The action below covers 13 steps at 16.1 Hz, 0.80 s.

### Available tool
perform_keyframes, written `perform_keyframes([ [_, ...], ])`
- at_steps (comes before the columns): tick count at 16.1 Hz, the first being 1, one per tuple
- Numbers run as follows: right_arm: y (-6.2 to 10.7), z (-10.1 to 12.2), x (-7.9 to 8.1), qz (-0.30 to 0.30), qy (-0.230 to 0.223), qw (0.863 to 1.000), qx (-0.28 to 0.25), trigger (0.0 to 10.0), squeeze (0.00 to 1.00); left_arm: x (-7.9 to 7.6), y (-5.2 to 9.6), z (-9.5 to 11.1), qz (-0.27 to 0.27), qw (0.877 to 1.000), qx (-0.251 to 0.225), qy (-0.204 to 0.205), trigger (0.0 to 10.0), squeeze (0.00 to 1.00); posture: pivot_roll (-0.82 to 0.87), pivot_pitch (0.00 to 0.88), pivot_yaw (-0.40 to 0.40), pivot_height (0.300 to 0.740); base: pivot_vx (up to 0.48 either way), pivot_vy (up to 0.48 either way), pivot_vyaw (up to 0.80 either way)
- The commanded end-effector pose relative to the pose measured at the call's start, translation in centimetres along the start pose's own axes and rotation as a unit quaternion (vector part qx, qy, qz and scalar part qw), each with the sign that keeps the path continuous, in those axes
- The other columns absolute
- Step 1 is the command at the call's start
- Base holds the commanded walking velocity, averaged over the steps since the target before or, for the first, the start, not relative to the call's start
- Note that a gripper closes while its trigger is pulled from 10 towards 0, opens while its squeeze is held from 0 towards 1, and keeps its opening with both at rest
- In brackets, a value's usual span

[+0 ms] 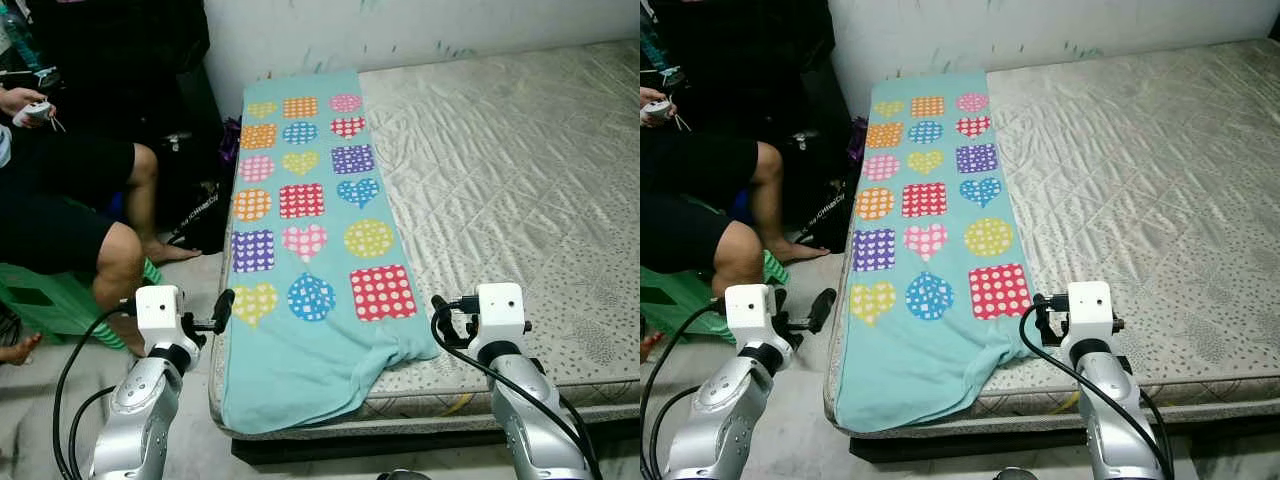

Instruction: Clean up the room

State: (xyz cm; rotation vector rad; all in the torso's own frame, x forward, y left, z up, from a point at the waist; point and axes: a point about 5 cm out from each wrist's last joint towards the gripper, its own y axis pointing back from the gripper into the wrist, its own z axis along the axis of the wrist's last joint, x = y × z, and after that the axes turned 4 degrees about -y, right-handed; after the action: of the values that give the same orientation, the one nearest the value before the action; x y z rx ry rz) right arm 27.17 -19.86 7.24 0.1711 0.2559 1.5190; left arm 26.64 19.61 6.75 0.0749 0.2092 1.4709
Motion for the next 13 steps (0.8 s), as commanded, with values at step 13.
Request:
perform_keyframes([
  [13,-0.5,1.1,1.2,0.007,-0.027,0.999,-0.044,10.0,0.0,1.1,1.2,0.5,0.026,0.999,-0.02,-0.018,10.0,0.0,-0.21,0.081,0.058,0.74,0.0,0.0,0.0],
])
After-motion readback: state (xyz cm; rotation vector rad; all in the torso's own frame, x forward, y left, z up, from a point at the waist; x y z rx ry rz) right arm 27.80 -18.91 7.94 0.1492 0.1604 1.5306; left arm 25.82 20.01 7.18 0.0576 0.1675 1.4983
